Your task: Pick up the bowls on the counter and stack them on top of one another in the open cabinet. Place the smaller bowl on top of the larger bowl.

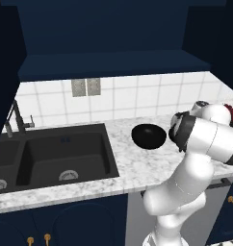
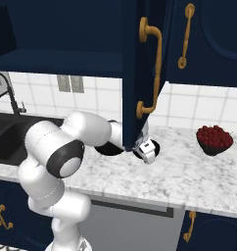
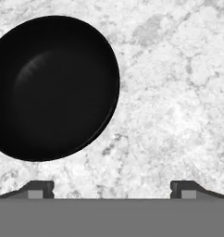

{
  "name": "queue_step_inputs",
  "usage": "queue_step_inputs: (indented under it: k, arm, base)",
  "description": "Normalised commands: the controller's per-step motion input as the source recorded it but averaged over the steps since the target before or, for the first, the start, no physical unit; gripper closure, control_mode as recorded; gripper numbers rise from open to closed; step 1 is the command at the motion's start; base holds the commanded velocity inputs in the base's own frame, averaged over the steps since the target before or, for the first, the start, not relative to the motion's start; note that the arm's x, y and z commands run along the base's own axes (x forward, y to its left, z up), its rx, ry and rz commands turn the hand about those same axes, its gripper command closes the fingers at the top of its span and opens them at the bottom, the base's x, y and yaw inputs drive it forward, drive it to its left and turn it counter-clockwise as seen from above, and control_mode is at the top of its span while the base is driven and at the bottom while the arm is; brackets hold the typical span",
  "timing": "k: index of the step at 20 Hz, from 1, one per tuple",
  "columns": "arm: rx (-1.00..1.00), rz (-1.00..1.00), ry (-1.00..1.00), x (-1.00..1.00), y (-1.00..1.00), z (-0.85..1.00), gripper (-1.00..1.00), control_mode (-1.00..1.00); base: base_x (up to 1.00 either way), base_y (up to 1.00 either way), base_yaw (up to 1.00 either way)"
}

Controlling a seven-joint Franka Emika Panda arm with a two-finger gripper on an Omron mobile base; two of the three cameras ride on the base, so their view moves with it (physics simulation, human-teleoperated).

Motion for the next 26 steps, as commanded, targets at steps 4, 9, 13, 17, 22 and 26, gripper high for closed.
queue_step_inputs:
  k: [4, 9, 13, 17, 22, 26]
  arm:
    - [0.00, 0.00, 0.03, 0.38, -0.01, -0.17, -1.00, -1.00]
    - [0.00, 0.00, 0.00, 0.18, -0.03, -0.16, -1.00, -1.00]
    - [0.00, 0.00, 0.00, 0.02, -0.18, -0.28, -1.00, -1.00]
    - [0.01, 0.00, 0.00, 0.03, -0.20, -0.20, -1.00, -1.00]
    - [0.00, -0.02, 0.00, 0.30, -0.02, -0.02, -1.00, -1.00]
    - [0.00, -0.03, 0.00, 0.36, 0.00, 0.00, -1.00, -1.00]
  base:
    - [0.00, 0.00, 0.00]
    - [0.00, 0.00, 0.00]
    - [0.00, 0.00, 0.00]
    - [0.00, 0.00, 0.00]
    - [0.00, 0.00, 0.00]
    - [0.00, 0.00, 0.00]
